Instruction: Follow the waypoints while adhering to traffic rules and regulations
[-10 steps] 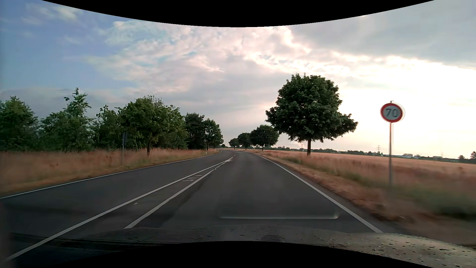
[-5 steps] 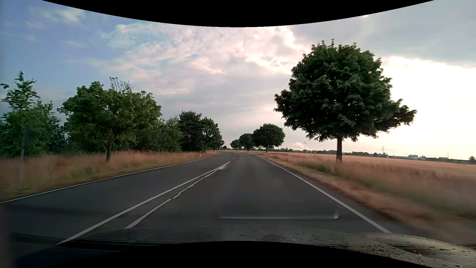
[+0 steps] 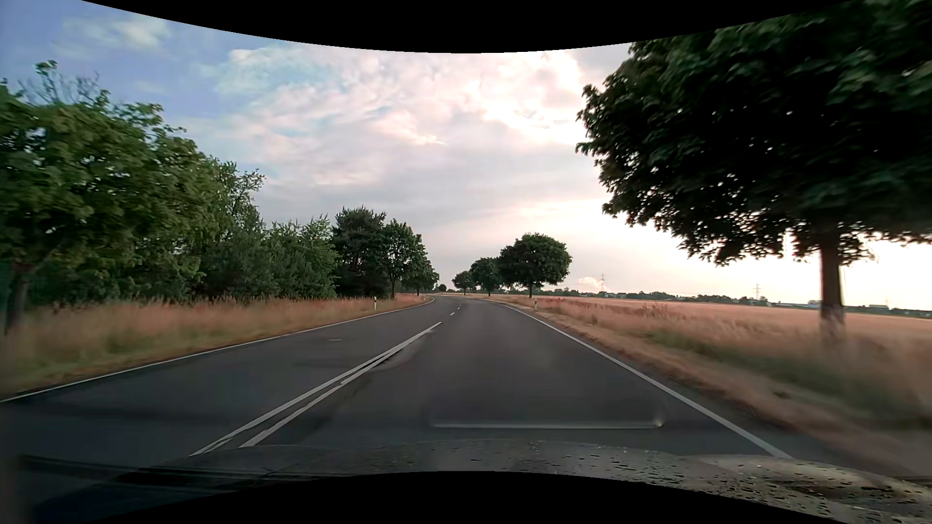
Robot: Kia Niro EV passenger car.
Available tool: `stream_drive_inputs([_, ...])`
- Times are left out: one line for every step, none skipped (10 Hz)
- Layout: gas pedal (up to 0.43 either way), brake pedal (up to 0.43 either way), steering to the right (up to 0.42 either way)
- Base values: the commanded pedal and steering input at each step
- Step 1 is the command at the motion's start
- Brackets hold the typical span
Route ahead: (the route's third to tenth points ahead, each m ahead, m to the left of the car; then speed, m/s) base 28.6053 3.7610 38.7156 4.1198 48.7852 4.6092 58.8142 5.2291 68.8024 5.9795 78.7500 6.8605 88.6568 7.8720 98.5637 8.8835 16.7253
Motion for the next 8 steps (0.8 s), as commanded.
stream_drive_inputs([0.287,0.000,-0.009])
stream_drive_inputs([0.287,0.000,-0.009])
stream_drive_inputs([0.287,0.000,-0.008])
stream_drive_inputs([0.287,0.000,-0.008])
stream_drive_inputs([0.287,0.000,-0.009])
stream_drive_inputs([0.287,0.000,-0.009])
stream_drive_inputs([0.287,0.000,-0.008])
stream_drive_inputs([0.287,0.000,-0.009])
